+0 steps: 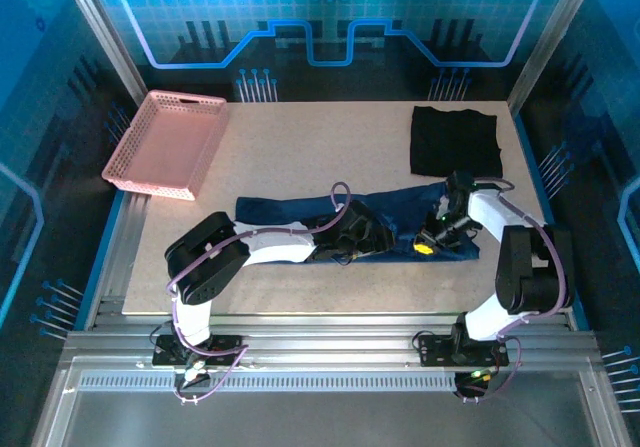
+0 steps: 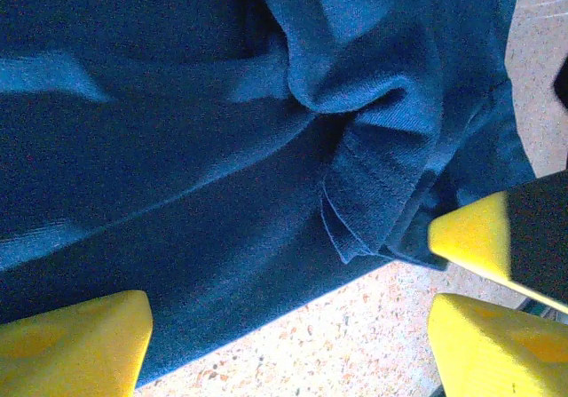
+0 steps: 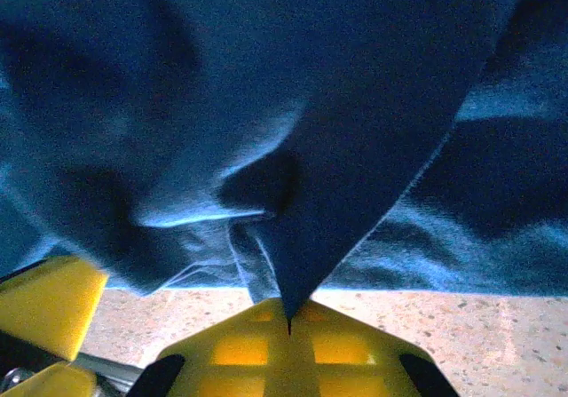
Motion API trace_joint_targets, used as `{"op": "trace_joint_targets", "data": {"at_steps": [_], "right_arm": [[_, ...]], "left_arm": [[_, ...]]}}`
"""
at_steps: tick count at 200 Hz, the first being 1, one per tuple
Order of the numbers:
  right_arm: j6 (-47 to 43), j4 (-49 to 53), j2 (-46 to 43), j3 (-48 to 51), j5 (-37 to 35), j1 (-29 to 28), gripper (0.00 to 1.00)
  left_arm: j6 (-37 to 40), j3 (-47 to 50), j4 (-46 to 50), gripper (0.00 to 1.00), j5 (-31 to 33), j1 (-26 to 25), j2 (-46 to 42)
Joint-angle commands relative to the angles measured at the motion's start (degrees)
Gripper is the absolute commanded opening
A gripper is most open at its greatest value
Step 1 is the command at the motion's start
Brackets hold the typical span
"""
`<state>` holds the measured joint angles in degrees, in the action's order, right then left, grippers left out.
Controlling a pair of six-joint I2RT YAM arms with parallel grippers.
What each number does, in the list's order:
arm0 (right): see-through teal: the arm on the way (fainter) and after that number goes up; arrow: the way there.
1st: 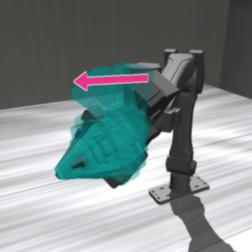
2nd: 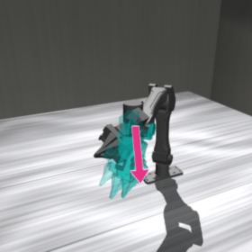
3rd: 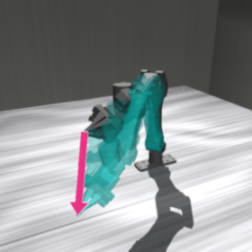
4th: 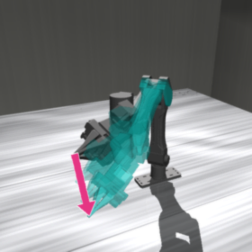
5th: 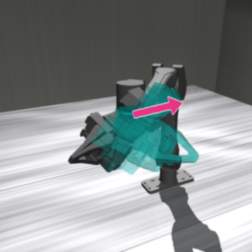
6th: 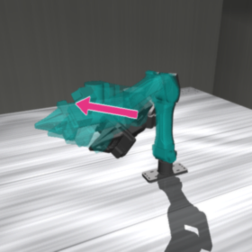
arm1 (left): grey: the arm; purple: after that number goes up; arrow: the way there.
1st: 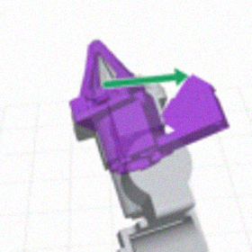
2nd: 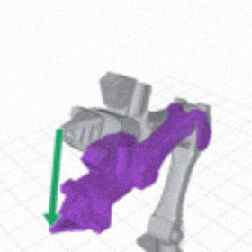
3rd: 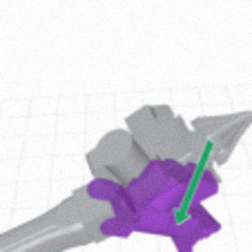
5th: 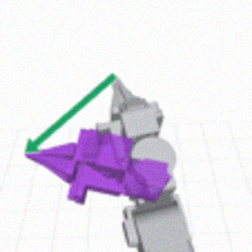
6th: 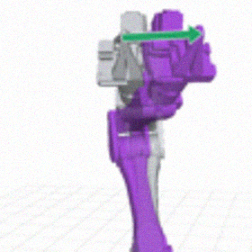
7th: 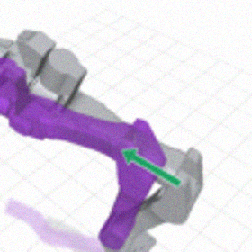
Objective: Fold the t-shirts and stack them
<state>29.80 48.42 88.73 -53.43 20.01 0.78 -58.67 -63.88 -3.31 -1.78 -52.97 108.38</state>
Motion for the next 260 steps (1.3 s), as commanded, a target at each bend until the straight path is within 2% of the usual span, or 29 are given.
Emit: {"op": "trace_joint_targets", "data": {"at_steps": [1,28,101,210,260], "right_arm": [[-1.02,3.58,-1.78,-2.78,1.6,1.77,0.0],[-1.88,3.6,-0.6,-5.72,2.62,3.88,0.0],[-3.71,3.99,4.1,-12.03,3.13,10.82,0.0],[3.14,-4.0,12.59,-18.99,7.45,14.96,0.0],[4.05,-5.18,17.86,-21.41,8.11,14.87,0.0]], "left_arm": [[-1.97,-0.35,-0.81,0.83,0.2,0.65,-1.79],[-4.02,-3.01,3.44,0.8,1.78,1.06,-1.47],[-7.45,-9.85,5.28,0.79,-0.71,1.73,2.56],[-6.78,-14.19,9.19,0.72,-1.33,0.81,5.47],[-5.65,-19.46,10.68,0.51,-3.17,-0.29,9.45]]}}
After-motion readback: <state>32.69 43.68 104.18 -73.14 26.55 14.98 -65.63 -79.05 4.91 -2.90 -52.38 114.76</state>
